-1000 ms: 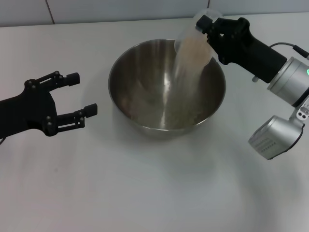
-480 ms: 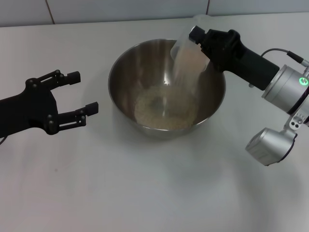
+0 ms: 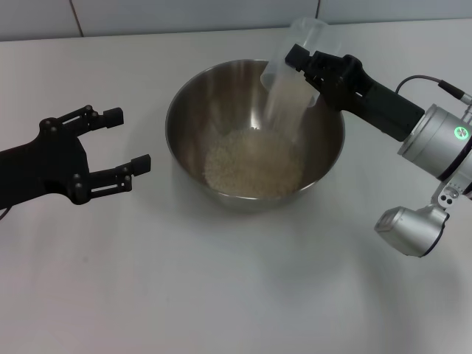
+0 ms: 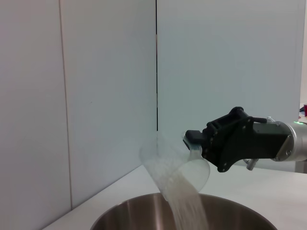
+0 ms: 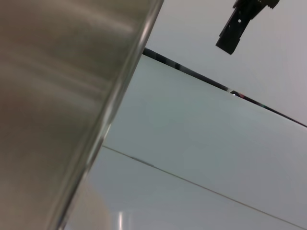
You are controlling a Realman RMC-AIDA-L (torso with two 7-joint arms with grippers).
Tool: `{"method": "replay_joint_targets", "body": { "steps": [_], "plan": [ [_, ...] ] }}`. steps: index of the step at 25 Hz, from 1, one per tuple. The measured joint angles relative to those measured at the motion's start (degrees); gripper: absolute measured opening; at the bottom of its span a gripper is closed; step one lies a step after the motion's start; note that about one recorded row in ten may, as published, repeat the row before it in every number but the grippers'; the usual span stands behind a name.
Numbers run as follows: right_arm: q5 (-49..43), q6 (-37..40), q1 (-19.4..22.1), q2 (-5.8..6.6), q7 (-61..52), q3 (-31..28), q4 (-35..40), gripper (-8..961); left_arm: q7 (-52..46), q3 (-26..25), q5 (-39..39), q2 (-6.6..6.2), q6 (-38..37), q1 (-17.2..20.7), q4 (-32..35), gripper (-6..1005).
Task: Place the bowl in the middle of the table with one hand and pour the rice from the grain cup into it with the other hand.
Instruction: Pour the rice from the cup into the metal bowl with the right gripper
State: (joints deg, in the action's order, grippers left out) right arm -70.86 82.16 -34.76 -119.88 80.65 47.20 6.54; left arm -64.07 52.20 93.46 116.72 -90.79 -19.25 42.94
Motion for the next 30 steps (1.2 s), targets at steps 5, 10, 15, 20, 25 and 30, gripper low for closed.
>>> {"method": "replay_joint_targets", "body": {
  "steps": [5, 10, 15, 20, 25, 30],
  "plan": [
    [0.0, 0.4, 0.1, 0.00, 0.7, 0.2, 0.0, 7, 0.0, 0.0, 0.0, 0.00, 0.0, 0.0, 0.0, 838],
    [0.0, 0.4, 0.2, 0.00, 1.3, 0.6, -0.1, 7, 0.0, 0.0, 0.0, 0.00, 0.0, 0.0, 0.0, 838],
    [0.0, 0.4, 0.2, 0.00, 1.6, 0.6, -0.3, 6, 0.0, 0.0, 0.0, 0.01, 0.0, 0.0, 0.0, 839],
    [0.0, 0.4, 0.2, 0.00, 1.6, 0.6, -0.6, 6, 0.0, 0.0, 0.1, 0.00, 0.0, 0.0, 0.0, 839],
    [0.0, 0.4, 0.2, 0.00, 1.6, 0.6, -0.7, 6, 0.0, 0.0, 0.1, 0.00, 0.0, 0.0, 0.0, 839],
    [0.0, 0.4, 0.3, 0.00, 1.6, 0.6, -0.7, 6, 0.0, 0.0, 0.1, 0.00, 0.0, 0.0, 0.0, 839]
  ]
}}
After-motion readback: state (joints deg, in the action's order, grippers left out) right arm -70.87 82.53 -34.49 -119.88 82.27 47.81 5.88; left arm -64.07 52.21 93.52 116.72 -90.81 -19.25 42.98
